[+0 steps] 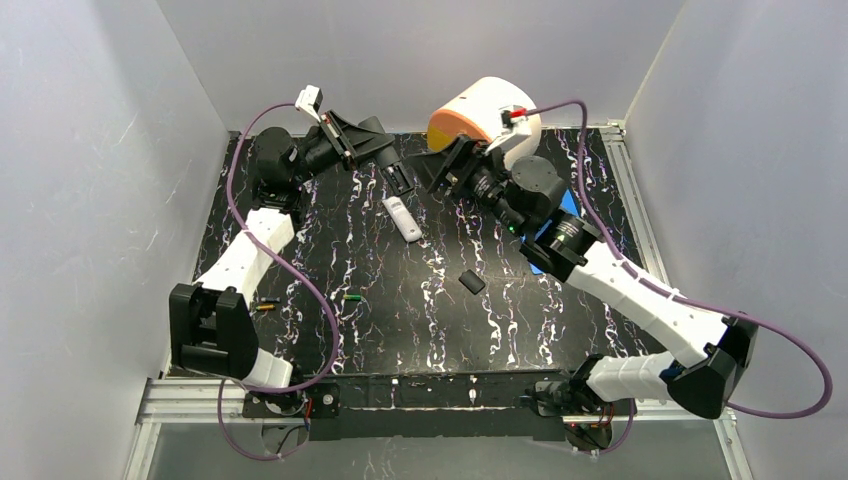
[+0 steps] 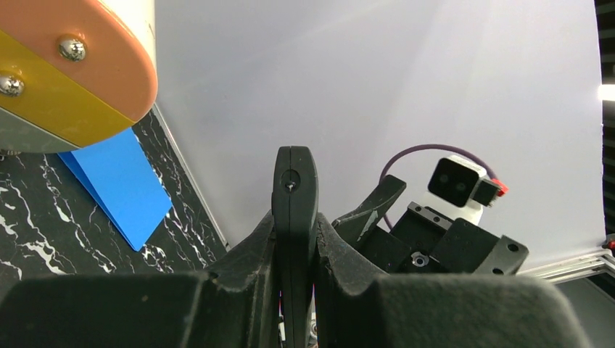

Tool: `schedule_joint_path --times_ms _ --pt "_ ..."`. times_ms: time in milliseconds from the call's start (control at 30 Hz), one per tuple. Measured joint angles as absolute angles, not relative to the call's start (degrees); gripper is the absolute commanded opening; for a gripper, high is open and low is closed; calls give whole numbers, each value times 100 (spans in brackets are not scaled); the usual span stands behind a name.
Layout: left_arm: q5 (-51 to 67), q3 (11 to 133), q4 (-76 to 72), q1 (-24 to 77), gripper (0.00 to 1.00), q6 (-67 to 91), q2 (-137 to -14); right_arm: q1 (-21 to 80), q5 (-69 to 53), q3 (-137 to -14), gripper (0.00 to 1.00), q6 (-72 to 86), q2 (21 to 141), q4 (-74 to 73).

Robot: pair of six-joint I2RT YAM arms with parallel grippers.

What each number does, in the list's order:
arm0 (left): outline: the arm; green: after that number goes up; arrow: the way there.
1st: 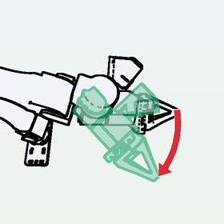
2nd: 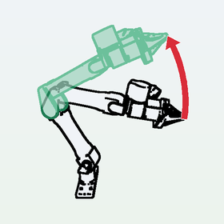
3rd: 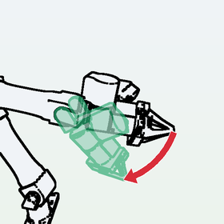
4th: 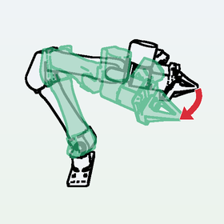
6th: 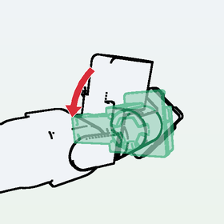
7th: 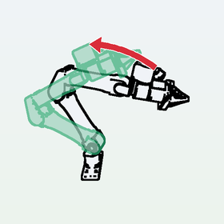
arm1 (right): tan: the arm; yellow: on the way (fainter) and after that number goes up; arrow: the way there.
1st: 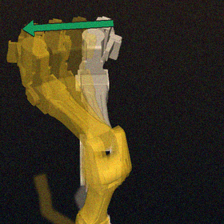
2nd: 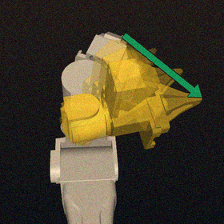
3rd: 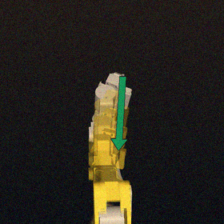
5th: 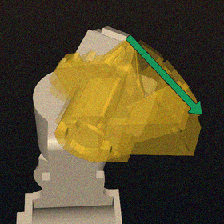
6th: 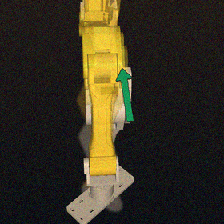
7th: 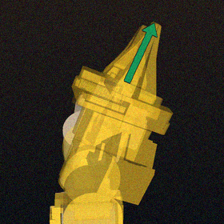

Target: Load the batteries into the remote control

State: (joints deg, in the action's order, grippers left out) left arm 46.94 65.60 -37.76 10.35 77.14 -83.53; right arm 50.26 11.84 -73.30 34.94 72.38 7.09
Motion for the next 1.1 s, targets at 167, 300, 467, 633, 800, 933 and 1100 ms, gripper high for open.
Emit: schedule_joint_path --times_ms 167,300,467,633,800,933,1100 --pt "4652 6687 -3815 1035 0 7688 -8449 4882 1505 -7089 99 4333 7070 926" --pt "4584 6796 -3820 1035 0 7649 -8484 4783 1549 -6866 99 4987 7070 1127" --pt "4536 6884 -3857 1035 0 7647 -8486 4700 1439 -6716 99 5795 7131 1411" --pt "4515 6919 -3859 1059 0 7647 -8486 4683 1129 -6659 99 6436 7415 1946" --pt "4515 6925 -3854 1074 0 7647 -8488 4683 816 -6659 99 6801 7767 2141" --pt "4519 6954 -3859 1074 0 7634 -8488 4683 718 -6659 99 6941 7894 2082" --pt "4530 6989 -3859 1074 0 7603 -8488 4683 532 -6724 97 7061 8038 2097"
